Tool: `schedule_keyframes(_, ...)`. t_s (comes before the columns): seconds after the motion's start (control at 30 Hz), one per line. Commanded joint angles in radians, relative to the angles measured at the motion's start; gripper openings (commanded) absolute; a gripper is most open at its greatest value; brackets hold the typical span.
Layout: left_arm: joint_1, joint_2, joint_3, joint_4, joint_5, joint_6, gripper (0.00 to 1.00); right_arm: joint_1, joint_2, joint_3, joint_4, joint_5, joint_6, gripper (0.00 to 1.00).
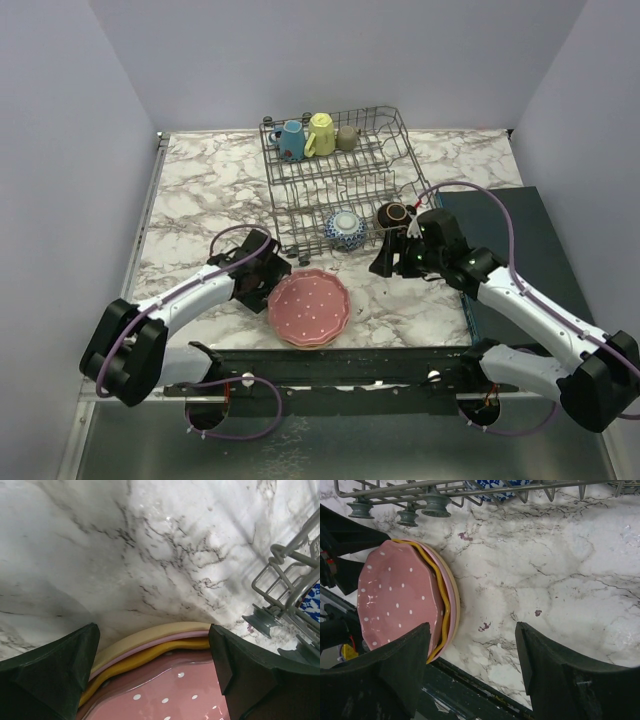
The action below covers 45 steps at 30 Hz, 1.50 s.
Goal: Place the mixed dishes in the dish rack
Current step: Move the plate to the corner of the board.
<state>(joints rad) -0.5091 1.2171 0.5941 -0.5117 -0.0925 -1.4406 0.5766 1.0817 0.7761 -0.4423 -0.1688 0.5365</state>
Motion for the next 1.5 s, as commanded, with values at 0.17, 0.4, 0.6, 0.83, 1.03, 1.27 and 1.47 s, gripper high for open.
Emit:
schedule_keyframes(0.17, -0.104, 0.201, 0.131, 0.042, -0.011, -0.05, 0.99, 0.003, -0.058, -0.024, -0.041, 0.075, 0.017, 0.76)
schedule_keyframes(0.4, -0.115, 0.174, 0.165, 0.04, -0.038, -0.017, 0.99, 0.003, -0.057, -0.024, -0.041, 0.076, 0.014, 0.76)
schedule_keyframes(0.6, -0.115, 0.114, 0.131, 0.032, -0.041, 0.001, 0.99, 0.003, -0.043, -0.021, -0.036, 0.068, 0.007, 0.77)
schedule_keyframes(0.83, -0.115, 0.026, 0.086, -0.034, -0.08, 0.037, 0.99, 0.002, -0.043, -0.008, -0.052, 0.092, -0.014, 0.76)
schedule_keyframes(1.03, -0.114, -0.041, 0.067, -0.073, -0.112, 0.088, 0.99, 0.003, -0.021, 0.014, -0.054, 0.102, -0.02, 0.76)
schedule_keyframes(1.27, -0.111, -0.094, 0.107, -0.138, -0.157, 0.176, 0.99, 0.003, 0.048, 0.073, -0.059, 0.076, -0.039, 0.76)
schedule_keyframes(1.47, -0.109, -0.142, 0.133, -0.186, -0.155, 0.252, 0.99, 0.002, 0.064, 0.089, -0.052, 0.031, -0.058, 0.71)
